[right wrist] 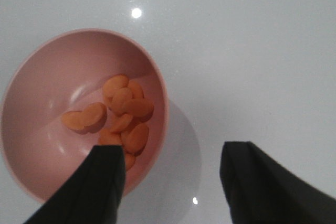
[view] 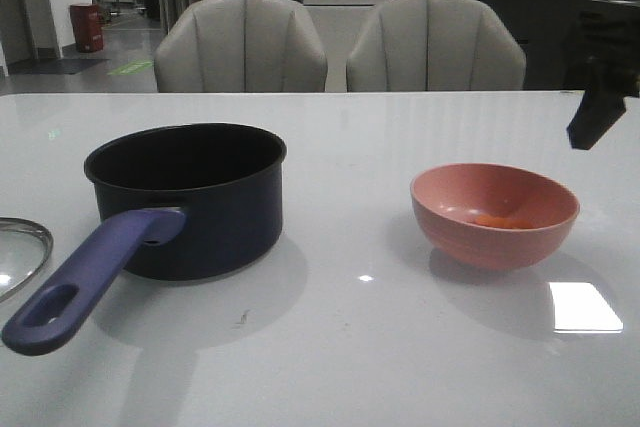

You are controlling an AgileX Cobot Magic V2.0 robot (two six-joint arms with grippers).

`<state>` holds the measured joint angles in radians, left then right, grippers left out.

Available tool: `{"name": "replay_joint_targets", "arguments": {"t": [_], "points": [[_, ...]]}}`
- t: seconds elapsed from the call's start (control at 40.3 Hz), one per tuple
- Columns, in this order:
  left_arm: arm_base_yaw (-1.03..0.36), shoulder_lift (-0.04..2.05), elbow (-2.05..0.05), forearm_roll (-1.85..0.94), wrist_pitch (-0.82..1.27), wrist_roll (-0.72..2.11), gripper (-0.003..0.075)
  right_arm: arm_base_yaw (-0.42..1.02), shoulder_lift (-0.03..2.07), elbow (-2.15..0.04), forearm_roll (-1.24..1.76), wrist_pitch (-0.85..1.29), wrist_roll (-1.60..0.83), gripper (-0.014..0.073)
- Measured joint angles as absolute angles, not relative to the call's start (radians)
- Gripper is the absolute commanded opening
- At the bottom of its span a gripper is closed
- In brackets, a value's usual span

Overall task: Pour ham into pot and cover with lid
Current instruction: 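Move the right gripper to the pink bowl and grasp its rim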

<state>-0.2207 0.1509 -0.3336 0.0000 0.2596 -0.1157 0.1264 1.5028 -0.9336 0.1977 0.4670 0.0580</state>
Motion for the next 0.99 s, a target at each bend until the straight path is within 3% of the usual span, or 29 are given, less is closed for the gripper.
{"name": "replay_joint_targets", "arguments": {"t": [0.323,0.62,0.992], "points": [[-0.221,0.151,-0.334,0.0,0.26,-0.115,0.0625,0.126,1.788,-1.125,0.199,0.533,0.058,0.0483],[-0.221,0.151,-0.334,0.0,0.26,-0.115,0.0625,0.126,1.913,-1.203,0.231,0.556,0.059,0.0123],[-0.221,0.151,-0.334,0.0,0.26,-0.115,0.0625,0.126,1.913,-1.237,0.261,0.554,0.061,0.0136]]}}
